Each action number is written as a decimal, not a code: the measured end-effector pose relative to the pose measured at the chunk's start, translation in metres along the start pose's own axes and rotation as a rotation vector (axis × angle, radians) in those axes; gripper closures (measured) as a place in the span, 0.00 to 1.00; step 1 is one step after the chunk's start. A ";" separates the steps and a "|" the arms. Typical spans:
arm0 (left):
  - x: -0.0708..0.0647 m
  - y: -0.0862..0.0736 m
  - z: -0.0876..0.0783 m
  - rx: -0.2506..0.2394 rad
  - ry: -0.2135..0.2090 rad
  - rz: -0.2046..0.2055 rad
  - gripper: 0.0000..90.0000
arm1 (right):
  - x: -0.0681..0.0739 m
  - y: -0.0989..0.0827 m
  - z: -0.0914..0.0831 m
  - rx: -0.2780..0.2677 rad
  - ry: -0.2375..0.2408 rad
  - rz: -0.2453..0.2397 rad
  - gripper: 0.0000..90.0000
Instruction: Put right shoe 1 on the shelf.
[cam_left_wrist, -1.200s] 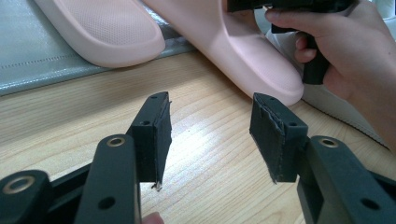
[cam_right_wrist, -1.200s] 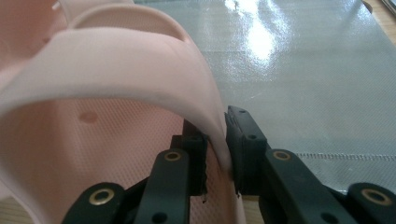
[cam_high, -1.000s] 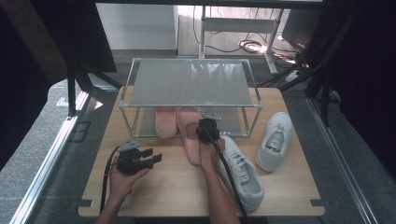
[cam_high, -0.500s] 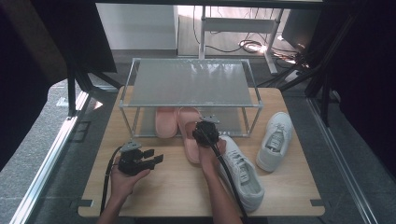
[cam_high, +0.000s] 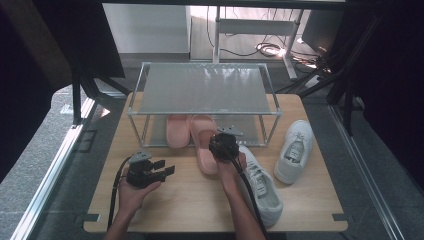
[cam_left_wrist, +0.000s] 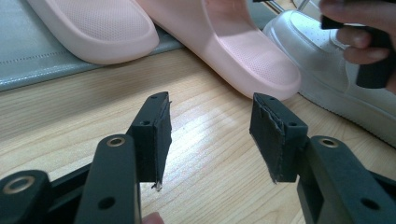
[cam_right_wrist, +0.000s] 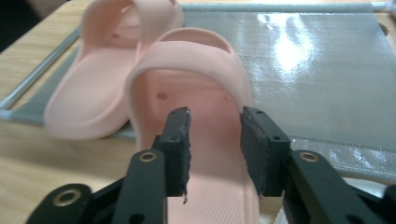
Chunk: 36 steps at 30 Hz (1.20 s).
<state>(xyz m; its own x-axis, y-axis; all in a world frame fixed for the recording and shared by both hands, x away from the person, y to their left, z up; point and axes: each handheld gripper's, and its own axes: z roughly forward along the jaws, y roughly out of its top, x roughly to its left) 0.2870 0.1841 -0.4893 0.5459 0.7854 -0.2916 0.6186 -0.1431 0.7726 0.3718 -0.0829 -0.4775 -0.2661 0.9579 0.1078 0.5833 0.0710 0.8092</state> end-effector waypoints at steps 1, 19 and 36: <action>0.000 0.000 0.000 -0.001 0.000 0.000 0.54 | 0.000 0.000 -0.003 0.003 0.013 -0.002 0.73; -0.001 -0.001 0.001 0.007 0.001 0.002 0.54 | 0.004 -0.019 -0.033 0.031 0.162 -0.051 0.97; -0.003 -0.001 0.003 0.012 0.001 0.005 0.54 | 0.006 -0.036 -0.053 0.045 0.214 -0.091 1.00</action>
<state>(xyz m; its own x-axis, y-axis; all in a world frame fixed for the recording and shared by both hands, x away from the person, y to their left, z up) 0.2864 0.1805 -0.4910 0.5483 0.7853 -0.2876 0.6229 -0.1540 0.7670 0.3083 -0.0950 -0.4755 -0.4736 0.8662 0.1594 0.5813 0.1715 0.7954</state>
